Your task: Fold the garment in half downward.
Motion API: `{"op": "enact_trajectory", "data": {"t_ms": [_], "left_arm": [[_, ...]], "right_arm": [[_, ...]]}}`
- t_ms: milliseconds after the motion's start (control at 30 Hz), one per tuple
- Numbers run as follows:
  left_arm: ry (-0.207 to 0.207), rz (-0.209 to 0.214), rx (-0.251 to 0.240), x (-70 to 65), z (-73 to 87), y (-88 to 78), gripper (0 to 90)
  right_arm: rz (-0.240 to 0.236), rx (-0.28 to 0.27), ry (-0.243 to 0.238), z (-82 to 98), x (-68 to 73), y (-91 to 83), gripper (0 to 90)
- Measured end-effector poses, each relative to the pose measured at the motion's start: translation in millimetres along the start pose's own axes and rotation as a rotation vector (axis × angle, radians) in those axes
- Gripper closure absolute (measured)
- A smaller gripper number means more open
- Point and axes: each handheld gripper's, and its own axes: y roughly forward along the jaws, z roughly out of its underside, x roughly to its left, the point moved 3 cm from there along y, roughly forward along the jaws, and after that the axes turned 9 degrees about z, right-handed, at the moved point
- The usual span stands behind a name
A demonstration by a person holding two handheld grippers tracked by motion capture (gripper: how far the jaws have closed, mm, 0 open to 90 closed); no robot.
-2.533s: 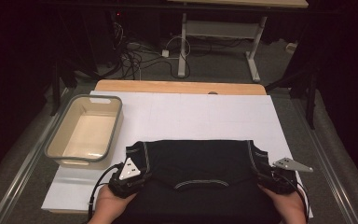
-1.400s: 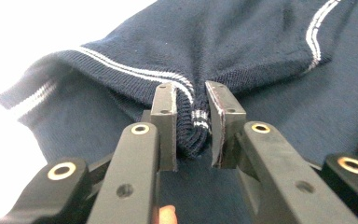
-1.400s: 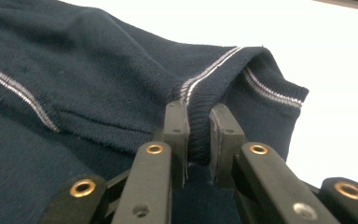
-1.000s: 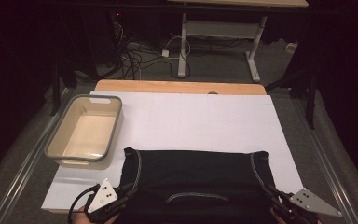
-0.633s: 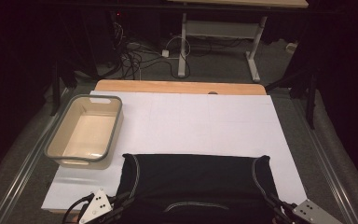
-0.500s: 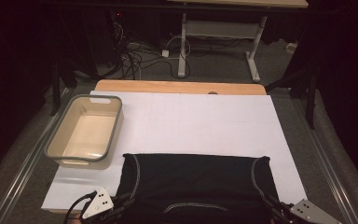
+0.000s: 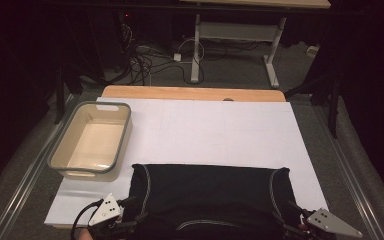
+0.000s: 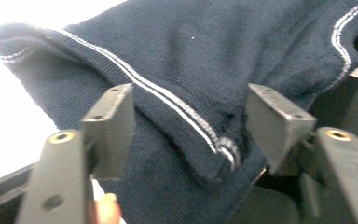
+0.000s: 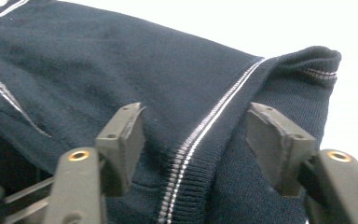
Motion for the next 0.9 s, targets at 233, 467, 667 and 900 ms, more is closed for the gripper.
{"op": "enact_trajectory", "data": {"t_ms": [233,467,667,900], "left_arm": [[-0.039,0.003,-0.023,4.2,-2.5,2.1,13.6],[-0.042,-0.022,-0.045,4.7,-7.0,1.4,0.0],[-0.043,-0.013,-0.059,7.6,-14.4,2.3,0.0],[-0.018,0.013,-0.013,16.5,-36.9,24.6,0.0]], "right_arm": [[-0.008,-0.013,0.036,5.8,-6.9,7.6,17.6],[0.014,-0.029,0.060,7.4,-11.1,9.8,1.9],[0.035,-0.038,0.082,8.1,-14.0,9.3,0.5],[0.047,-0.030,0.068,8.4,-14.1,10.3,0.5]]}}
